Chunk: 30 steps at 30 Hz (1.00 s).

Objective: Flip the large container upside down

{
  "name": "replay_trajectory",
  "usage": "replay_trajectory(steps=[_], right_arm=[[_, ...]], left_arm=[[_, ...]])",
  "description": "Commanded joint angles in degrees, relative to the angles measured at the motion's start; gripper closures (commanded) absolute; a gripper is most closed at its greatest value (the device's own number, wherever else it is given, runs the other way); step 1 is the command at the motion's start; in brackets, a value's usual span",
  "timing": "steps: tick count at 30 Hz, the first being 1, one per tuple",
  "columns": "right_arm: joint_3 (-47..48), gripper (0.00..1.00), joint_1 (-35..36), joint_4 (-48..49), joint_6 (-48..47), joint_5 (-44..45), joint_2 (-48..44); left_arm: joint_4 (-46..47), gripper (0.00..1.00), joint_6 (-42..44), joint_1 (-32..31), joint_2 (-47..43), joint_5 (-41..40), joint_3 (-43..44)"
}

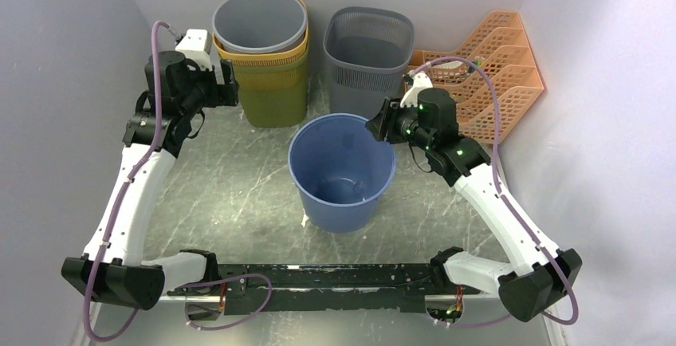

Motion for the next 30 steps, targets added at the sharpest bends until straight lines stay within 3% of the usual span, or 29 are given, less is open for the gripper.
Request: replay_trajectory(steps=[1,5,10,14,17,20,23,30], right_arm=[[6.39,0.52,1.08,-2.92,-6.29,6.52,0.75],[12.90,0.47,4.15,-8.35,-12.73,12.87,1.99],[21.20,0.43,10.64,-15.33,-17.50,13.10,5.27],[26.20,0.45,25.07,-21.12,-19.38,15.57,8.83],[26.73,0.47,38.07,-24.22,-20.23,22.73,12.30],[27.12,0.47,45.93,-26.83,-19.82,26.97,15.35],[26.80,0.47,49.55,-27.27,-18.36,28.88,16.40],[22.84,0.47,50.49,-26.36,-15.90,29.66,14.90]], left_arm=[[1.36,0.04,0.12,-0.30,0.84,-0.64,-1.60],[2.25,0.05,-0.19,-0.31,1.25,-0.73,-2.82],[3.19,0.05,-0.63,-0.30,1.76,-0.95,-4.04],[3.21,0.05,-0.94,-0.37,2.31,-0.99,-4.27],[3.69,0.05,-1.40,-0.32,2.24,-0.60,-4.97],[3.40,0.05,-1.39,-0.37,2.31,-0.70,-5.20],[3.35,0.05,-1.35,-0.37,2.06,-1.11,-5.38],[3.44,0.05,-1.39,-0.33,1.84,-0.87,-5.85]])
